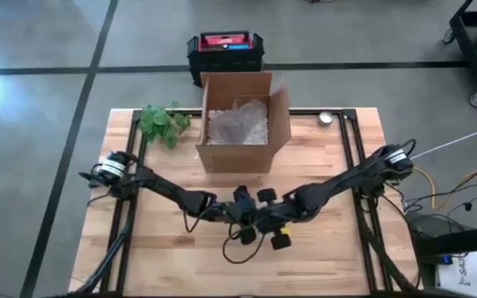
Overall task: Wrap mug
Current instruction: Wrap the yellow mug with a bubble wrap
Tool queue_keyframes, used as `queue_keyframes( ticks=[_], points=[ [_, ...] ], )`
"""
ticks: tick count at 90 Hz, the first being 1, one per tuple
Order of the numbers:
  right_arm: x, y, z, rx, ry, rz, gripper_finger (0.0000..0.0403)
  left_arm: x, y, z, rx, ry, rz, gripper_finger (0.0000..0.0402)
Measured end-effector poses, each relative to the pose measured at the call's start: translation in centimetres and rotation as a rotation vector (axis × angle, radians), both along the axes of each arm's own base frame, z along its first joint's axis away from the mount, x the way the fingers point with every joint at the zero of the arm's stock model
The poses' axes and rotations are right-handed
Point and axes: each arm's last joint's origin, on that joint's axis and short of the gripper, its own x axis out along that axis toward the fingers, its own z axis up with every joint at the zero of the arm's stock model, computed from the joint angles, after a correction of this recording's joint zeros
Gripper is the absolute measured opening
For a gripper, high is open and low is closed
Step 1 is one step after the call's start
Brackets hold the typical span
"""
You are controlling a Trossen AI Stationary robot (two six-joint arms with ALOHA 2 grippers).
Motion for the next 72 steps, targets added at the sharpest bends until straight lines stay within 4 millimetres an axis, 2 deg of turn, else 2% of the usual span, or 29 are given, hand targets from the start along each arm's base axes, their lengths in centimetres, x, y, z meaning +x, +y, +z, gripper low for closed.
queue_keyframes(
  ticks=[17, 48, 58, 72],
  points=[
    [0.4, 0.1, -1.9, -0.019, 0.052, 0.001, 0.0, 0.0, 0.0, 0.0, 0.0, 0.002, 0.003, 0.0],
    [0.0, 0.0, -2.0, -0.023, 0.093, 0.007, 0.0, 0.0, -0.1, 0.0, -0.005, -0.002, -0.003, 0.0],
    [-0.3, -0.1, -1.1, -0.019, 0.088, 0.007, 0.0, 0.0, -0.1, 0.0, -0.006, -0.003, -0.005, 0.0],
    [-1.1, -0.2, 1.3, -0.015, 0.076, 0.011, 0.0, 0.0, -0.2, 0.1, -0.009, -0.005, -0.01, 0.0]
  ],
)
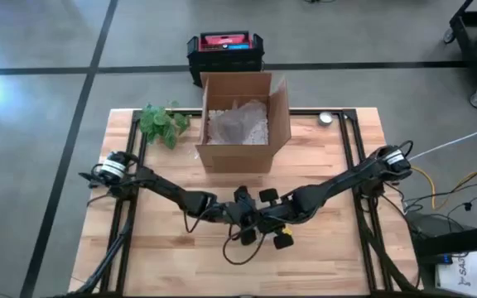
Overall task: Wrap mug
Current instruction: Wrap the yellow mug with a bubble wrap
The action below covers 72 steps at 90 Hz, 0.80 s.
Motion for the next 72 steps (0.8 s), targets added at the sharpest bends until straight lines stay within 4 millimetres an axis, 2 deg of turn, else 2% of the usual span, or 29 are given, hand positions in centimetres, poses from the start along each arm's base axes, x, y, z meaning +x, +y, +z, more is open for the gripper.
queue_keyframes(
  ticks=[11, 20, 42, 72],
  points=[
    [-0.8, -0.2, 2.4, 0.05, -0.029, -0.023, 0.0, 0.0, 0.0, 0.0, 0.0, 0.001, 0.0, 0.0],
    [-1.3, -0.3, 2.7, 0.067, 0.005, -0.037, 0.0, 0.0, 0.0, 0.1, 0.001, 0.001, 0.001, 0.0],
    [-1.8, -0.5, -0.3, 0.026, 0.114, -0.078, 0.0, 0.0, 0.0, 0.2, -0.005, -0.014, 0.0, 0.0],
    [-0.1, -0.6, -4.2, 0.027, 0.099, -0.041, 0.0, 0.1, -0.1, 0.4, -0.021, -0.034, -0.019, 0.0]
  ],
)
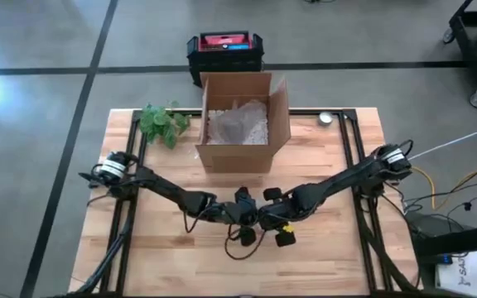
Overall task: Wrap mug
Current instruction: Wrap the yellow mug with a bubble wrap
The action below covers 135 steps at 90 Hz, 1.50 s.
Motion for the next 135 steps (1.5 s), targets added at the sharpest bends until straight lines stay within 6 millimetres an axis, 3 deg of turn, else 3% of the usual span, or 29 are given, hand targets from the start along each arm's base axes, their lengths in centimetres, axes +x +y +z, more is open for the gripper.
queue_keyframes(
  ticks=[10, 34, 43, 60, 87, 103, 121, 135],
  points=[
    [0.2, 0.0, 0.1, -0.004, 0.001, 0.009, 0.0, 0.0, 0.0, 0.0, -0.001, -0.001, -0.001, 0.0],
    [-0.6, -0.4, 5.8, -0.015, -0.028, 0.012, 0.0, 0.0, 0.0, -0.1, 0.002, 0.007, 0.001, 0.0],
    [-0.9, -1.0, 6.7, -0.097, -0.074, -0.015, 0.0, 0.0, 0.0, -0.1, 0.002, 0.007, 0.001, 0.0],
    [-0.1, -1.2, 6.0, -0.127, -0.147, -0.033, 0.0, 0.0, 0.0, 0.0, 0.002, 0.007, 0.001, 0.0],
    [-0.1, -1.2, 0.3, -0.081, -0.062, -0.048, 0.0, -0.1, 0.0, -0.1, 0.004, 0.01, 0.001, 0.0],
    [-0.2, -1.5, -1.5, -0.071, -0.069, -0.056, 0.0, -0.1, 0.0, -0.1, 0.004, 0.01, 0.002, 0.0],
    [-0.1, -1.8, -1.0, -0.06, -0.061, -0.042, 0.0, -0.1, 0.0, -0.1, 0.005, 0.01, 0.002, 0.0],
    [-0.2, -1.6, 2.0, -0.044, -0.087, -0.034, 0.0, -0.1, 0.0, -0.1, 0.005, 0.013, 0.001, 0.0]
  ],
)
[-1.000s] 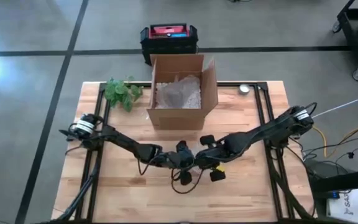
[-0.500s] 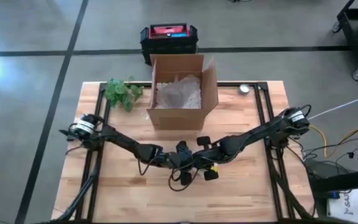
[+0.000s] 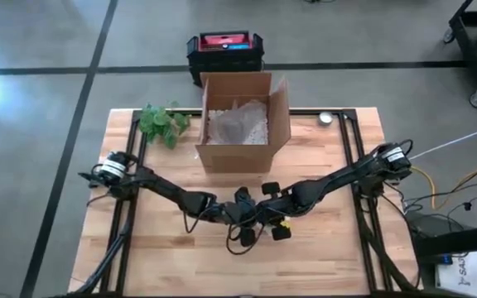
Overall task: Wrap mug
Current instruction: Wrap the yellow mug with a bubble wrap
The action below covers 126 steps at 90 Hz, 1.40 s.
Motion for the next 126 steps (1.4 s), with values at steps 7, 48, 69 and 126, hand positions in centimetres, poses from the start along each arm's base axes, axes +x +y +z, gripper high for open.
queue_keyframes(
  ticks=[7, 48, 69, 126],
  points=[
    [-0.2, 0.0, 1.9, 0.004, -0.011, 0.007, 0.0, 0.0, 0.0, 0.0, 0.0, 0.001, -0.001, 0.0],
    [0.3, -0.2, -1.7, -0.022, 0.03, -0.028, 0.0, 0.0, 0.0, 0.0, 0.005, 0.004, 0.0, 0.0],
    [0.5, -0.1, -3.9, -0.015, 0.073, -0.022, 0.0, 0.0, 0.0, -0.1, 0.01, 0.016, 0.0, 0.0],
    [-1.6, 0.4, 4.1, 0.181, -0.113, 0.025, 0.0, -0.1, 0.0, -0.1, 0.015, 0.024, -0.002, 0.0]
  ],
)
